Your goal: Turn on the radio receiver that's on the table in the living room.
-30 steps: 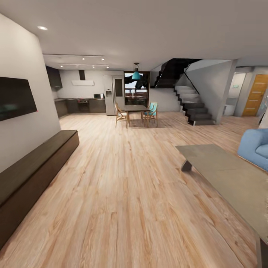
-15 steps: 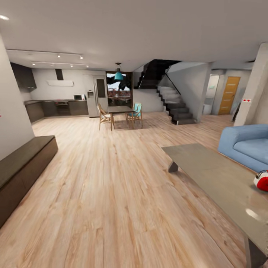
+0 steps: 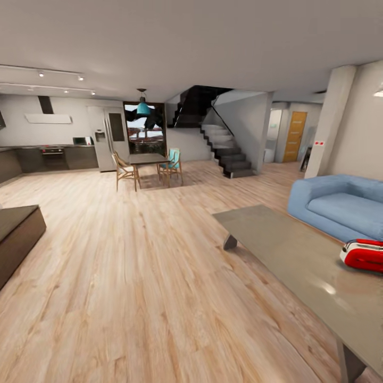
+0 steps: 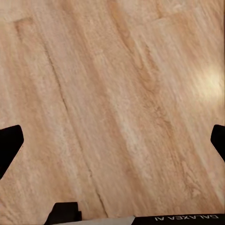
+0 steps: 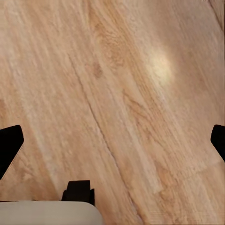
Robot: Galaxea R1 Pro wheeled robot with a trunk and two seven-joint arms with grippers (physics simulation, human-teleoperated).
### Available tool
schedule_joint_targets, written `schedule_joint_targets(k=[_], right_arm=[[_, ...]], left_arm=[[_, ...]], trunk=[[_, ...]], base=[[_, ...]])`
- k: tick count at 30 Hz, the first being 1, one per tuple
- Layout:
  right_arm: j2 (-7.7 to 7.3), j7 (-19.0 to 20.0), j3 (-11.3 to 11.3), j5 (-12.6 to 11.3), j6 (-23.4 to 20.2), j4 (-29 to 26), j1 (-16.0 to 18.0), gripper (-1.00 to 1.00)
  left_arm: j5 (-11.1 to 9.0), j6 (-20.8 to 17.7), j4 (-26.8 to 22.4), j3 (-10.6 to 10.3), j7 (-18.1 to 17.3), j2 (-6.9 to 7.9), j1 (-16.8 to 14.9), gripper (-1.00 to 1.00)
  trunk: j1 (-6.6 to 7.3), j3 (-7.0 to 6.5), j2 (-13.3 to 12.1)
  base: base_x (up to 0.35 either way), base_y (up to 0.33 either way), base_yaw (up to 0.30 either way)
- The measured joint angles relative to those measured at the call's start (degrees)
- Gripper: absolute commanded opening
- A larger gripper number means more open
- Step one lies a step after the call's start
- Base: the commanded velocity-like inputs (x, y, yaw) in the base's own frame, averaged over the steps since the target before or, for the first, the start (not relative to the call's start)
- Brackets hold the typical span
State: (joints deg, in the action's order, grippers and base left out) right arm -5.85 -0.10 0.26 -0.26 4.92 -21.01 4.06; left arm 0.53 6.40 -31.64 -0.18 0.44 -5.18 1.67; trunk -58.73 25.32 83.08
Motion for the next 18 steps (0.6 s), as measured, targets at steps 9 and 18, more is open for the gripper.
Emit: schedule_joint_targets(k=[9, 18], right_arm=[[-0.02, -0.1, 0.0, 0.0, 0.0, 0.0, 0.0, 1.00], [0.00, -0.1, 0.0, 0.0, 0.0, 0.0, 0.0, 1.00]], left_arm=[[0.0, -0.1, 0.0, 0.0, 0.0, 0.00, 0.0, 1.00], [0.0, -0.1, 0.0, -0.1, 0.0, 0.00, 0.0, 1.00]], trunk=[[0.00, -0.08, 0.0], [0.00, -0.08, 0.0]], base=[[0.316, 0.171, -0.089], [0.303, 0.195, -0.001]])
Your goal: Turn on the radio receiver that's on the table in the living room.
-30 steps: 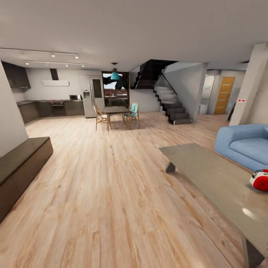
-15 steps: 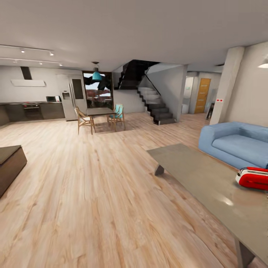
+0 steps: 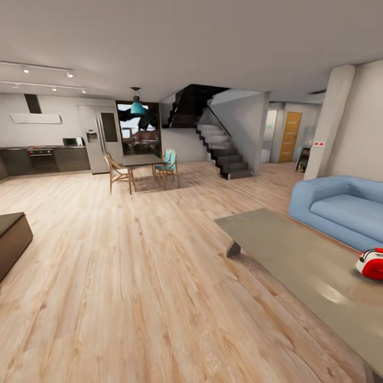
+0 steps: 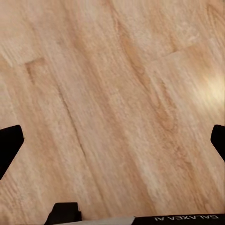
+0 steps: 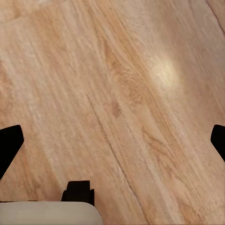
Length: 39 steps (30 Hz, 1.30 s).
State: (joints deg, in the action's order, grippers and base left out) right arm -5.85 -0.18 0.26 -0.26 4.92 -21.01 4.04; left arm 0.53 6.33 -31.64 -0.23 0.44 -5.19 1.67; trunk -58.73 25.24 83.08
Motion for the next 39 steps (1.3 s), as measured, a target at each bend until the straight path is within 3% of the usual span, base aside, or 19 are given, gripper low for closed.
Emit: schedule_joint_targets(k=[22, 39], right_arm=[[-0.01, 0.0, 0.0, 0.0, 0.0, 0.0, 0.0, 1.00], [-0.02, 0.0, 0.0, 0.0, 0.0, 0.0, 0.0, 1.00]], left_arm=[[0.0, 0.0, 0.0, 0.0, 0.0, 0.00, 0.0, 1.00], [0.0, 0.0, 0.0, 0.0, 0.0, 0.00, 0.0, 1.00]], trunk=[[0.00, -0.01, 0.0], [0.00, -0.75, 0.0]], base=[[0.295, 0.207, -0.004], [0.287, 0.214, -0.222]])
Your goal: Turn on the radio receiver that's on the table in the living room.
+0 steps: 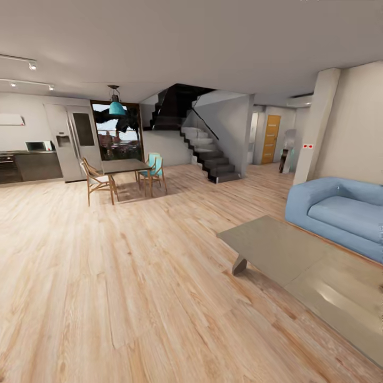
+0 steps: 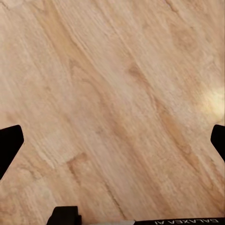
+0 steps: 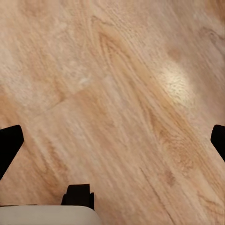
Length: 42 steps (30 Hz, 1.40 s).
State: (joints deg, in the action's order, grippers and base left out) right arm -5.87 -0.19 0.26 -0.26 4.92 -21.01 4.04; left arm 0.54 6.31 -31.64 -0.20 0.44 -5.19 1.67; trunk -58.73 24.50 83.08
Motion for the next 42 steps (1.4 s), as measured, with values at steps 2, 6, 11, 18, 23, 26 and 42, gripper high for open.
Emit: schedule_joint_targets(k=[2, 6, 11, 18, 23, 26, 42], right_arm=[[-0.01, 0.0, 0.0, 0.0, 0.0, 0.0, 0.0, 1.00], [-0.01, 0.0, 0.0, 0.0, 0.0, 0.0, 0.0, 1.00], [-0.01, 0.0, 0.0, 0.0, 0.0, 0.0, 0.0, 1.00], [-0.02, -0.5, 0.1, 0.0, 0.0, 0.0, 0.0, 1.00], [-0.02, -0.5, 0.1, 0.0, 0.0, 0.0, 0.0, 1.00], [-0.02, -0.5, 0.1, 0.0, 0.0, 0.0, 0.0, 1.00], [-0.02, -0.5, 0.1, -0.1, 0.0, 0.0, 0.0, 1.00]], left_arm=[[0.0, 0.0, 0.0, 0.0, 0.0, 0.00, 0.0, 1.00], [0.0, 0.0, 0.0, 0.0, 0.0, 0.00, 0.0, 1.00], [0.0, 0.0, 0.0, 0.0, 0.0, 0.00, 0.0, 1.00], [0.0, 0.0, 0.0, 0.0, 0.0, 0.05, 0.0, 1.00], [0.0, 0.0, 0.0, 0.0, 0.0, 0.04, 0.0, 1.00], [0.0, 0.0, 0.0, 0.0, 0.0, 0.04, 0.0, 1.00], [0.0, 0.0, 0.0, 0.0, 0.0, 0.07, 0.0, 1.00]], trunk=[[0.00, -0.10, 0.0], [0.00, -0.30, 0.0], [0.00, -0.56, 0.0], [0.00, -0.91, 0.0], [0.00, -1.17, 0.0], [0.00, -1.32, 0.0], [0.00, -2.14, 0.0]], base=[[0.281, 0.220, -0.243], [0.281, 0.220, -0.243], [0.281, 0.204, -0.243], [0.281, 0.140, -0.244], [0.300, 0.077, -0.245], [0.313, 0.014, -0.245], [0.316, 0.001, -0.245]])
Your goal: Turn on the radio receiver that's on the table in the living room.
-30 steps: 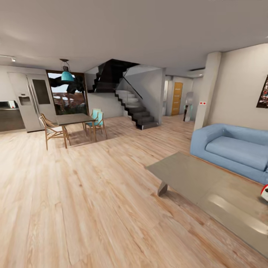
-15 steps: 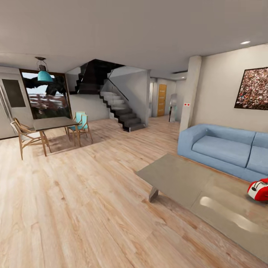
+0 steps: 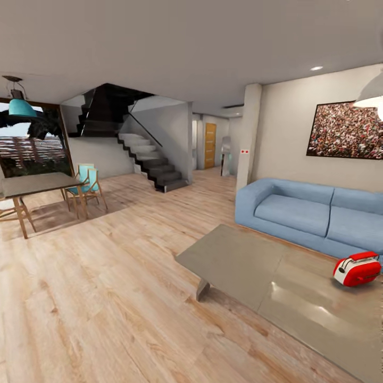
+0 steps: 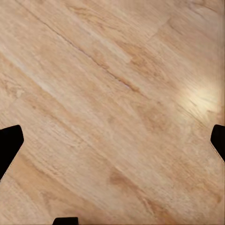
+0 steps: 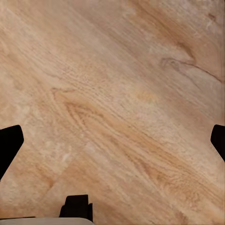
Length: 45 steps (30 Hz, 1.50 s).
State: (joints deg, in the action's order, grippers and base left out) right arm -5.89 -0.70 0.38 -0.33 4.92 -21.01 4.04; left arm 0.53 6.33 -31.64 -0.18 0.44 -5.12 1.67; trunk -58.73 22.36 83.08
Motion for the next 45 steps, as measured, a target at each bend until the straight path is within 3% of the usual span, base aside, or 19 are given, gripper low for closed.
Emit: schedule_joint_targets(k=[9, 45], right_arm=[[0.00, 0.0, 0.0, 0.0, 0.0, 0.0, 0.0, 1.00], [0.00, 0.0, 0.0, 0.0, 0.0, 0.0, 0.0, 1.00]], left_arm=[[0.0, 0.0, 0.0, 0.0, 0.0, -0.05, 0.0, 1.00], [-0.1, 0.1, 0.0, 0.0, -0.1, -0.07, 0.0, 1.00]], trunk=[[0.00, -0.46, 0.0], [0.00, -2.15, 0.0]], base=[[0.227, 0.000, -0.245], [0.003, 0.000, -0.248]])
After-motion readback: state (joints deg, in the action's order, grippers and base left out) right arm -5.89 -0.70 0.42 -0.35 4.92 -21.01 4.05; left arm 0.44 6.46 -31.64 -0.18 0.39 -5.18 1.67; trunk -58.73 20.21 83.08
